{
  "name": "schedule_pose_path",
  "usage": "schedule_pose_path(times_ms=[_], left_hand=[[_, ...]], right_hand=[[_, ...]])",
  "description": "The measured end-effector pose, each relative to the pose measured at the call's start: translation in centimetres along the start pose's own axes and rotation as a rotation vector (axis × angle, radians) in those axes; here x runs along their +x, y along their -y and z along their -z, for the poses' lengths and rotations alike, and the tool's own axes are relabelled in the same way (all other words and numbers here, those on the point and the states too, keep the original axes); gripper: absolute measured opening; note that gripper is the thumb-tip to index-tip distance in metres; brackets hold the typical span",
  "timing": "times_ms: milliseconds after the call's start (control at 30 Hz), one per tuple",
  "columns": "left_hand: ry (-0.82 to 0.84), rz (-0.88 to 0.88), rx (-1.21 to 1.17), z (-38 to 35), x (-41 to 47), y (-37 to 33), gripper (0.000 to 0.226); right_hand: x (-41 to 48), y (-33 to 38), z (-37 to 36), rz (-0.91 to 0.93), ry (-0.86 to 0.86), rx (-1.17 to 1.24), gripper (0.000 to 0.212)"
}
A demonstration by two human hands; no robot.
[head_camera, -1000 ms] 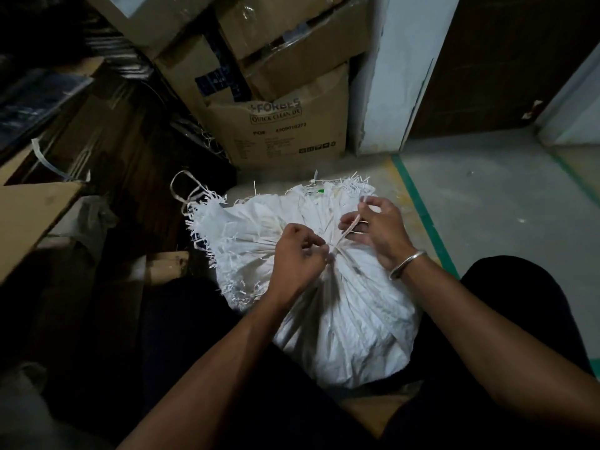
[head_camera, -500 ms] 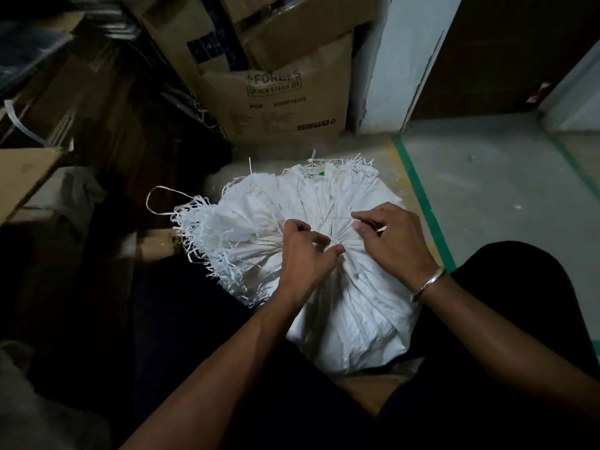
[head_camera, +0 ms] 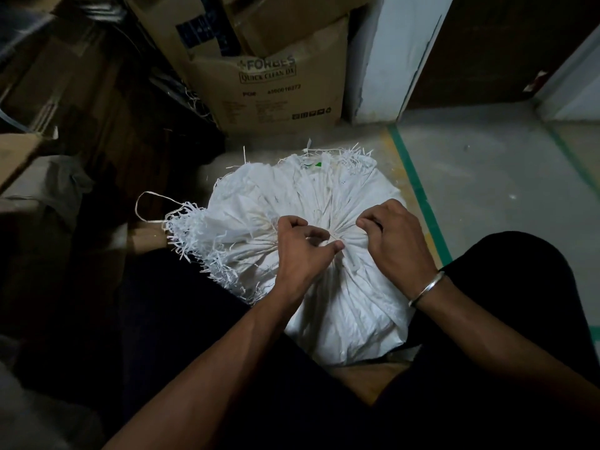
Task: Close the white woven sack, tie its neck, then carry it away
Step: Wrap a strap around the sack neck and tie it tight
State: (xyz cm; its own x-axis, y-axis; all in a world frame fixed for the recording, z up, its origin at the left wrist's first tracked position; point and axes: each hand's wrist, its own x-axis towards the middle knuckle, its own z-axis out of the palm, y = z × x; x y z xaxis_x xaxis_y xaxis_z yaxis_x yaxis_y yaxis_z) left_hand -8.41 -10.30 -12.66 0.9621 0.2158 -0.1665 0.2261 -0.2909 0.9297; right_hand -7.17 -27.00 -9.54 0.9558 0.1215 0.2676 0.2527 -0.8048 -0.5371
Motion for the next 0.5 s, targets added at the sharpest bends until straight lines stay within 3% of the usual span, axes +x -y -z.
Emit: schedule_pose_path(times_ms=[67, 300, 500], left_hand=[[-0.010, 0.004, -0.051, 0.01, -0.11, -0.10, 0.029], [-0.023, 0.024, -0.141, -0.07, -0.42, -0.04, 0.051], [-0.032, 0.001, -0.129, -0.10, -0.15, 0.17, 0.051]], right_hand=[[0.02, -0.02, -0.06, -0.008, 0.015, 0.004, 0.011], [0.07, 0.06, -0.22, -0.008, 0.054, -0.037, 0.010], [0.53, 0.23, -0.29, 0.057, 0.096, -0.088, 0.010]])
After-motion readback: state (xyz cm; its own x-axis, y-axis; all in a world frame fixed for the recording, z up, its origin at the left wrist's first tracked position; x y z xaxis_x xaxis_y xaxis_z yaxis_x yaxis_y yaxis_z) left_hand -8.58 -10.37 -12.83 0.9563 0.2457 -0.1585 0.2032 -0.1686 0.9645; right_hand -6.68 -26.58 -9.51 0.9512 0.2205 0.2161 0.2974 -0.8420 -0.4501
